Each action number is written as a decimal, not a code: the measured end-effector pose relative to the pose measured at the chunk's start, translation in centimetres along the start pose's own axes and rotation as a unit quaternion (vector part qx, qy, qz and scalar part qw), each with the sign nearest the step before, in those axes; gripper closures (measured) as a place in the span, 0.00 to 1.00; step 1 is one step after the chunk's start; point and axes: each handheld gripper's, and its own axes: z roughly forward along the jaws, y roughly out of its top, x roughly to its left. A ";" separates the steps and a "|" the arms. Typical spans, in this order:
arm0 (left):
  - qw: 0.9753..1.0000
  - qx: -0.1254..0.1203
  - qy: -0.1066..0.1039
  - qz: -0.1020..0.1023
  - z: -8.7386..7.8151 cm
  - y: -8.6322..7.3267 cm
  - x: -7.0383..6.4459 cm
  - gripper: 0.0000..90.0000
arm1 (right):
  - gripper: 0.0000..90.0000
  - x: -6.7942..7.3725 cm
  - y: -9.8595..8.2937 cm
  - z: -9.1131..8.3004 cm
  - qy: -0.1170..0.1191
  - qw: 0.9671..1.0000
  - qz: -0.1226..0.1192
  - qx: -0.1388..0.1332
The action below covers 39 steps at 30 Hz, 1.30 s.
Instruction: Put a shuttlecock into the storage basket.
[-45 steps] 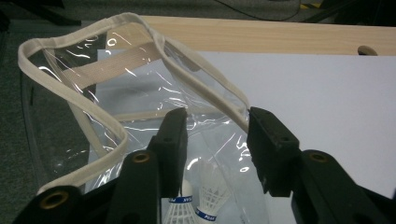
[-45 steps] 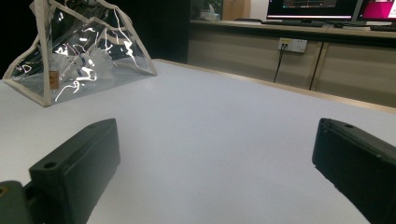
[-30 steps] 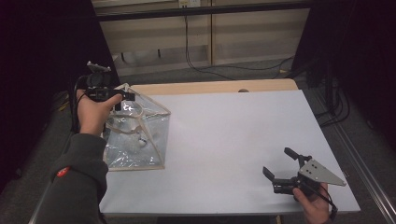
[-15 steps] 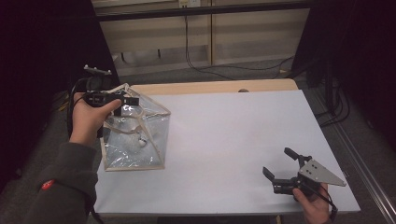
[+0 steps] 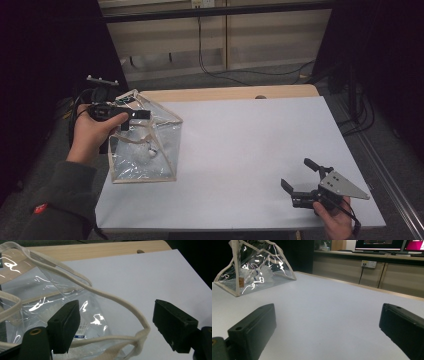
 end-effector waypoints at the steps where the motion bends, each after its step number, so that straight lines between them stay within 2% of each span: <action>1: 1.000 -0.001 -0.002 0.000 0.0 -0.1 -0.1 0.24 | 0.01 0.0 0.0 0.0 0.000 1.000 0.000 -0.001; 12: 0.999 -0.003 -0.030 0.019 -0.7 -0.7 -1.0 0.20 | 0.01 0.1 0.0 0.0 0.001 1.000 0.001 0.001; 17: 0.999 0.004 -0.038 0.032 -0.7 -1.2 -1.2 0.19 | 0.01 0.1 0.0 0.0 0.000 1.000 0.001 0.001; 21: 0.998 0.002 -0.048 0.036 -0.8 -1.6 -1.3 0.18 | 0.01 0.0 0.0 0.0 0.000 1.000 0.000 0.001; 39: 0.996 -0.002 -0.068 0.049 -1.3 -3.1 -1.2 0.15 | 0.01 0.1 0.0 0.0 0.000 1.000 0.001 0.002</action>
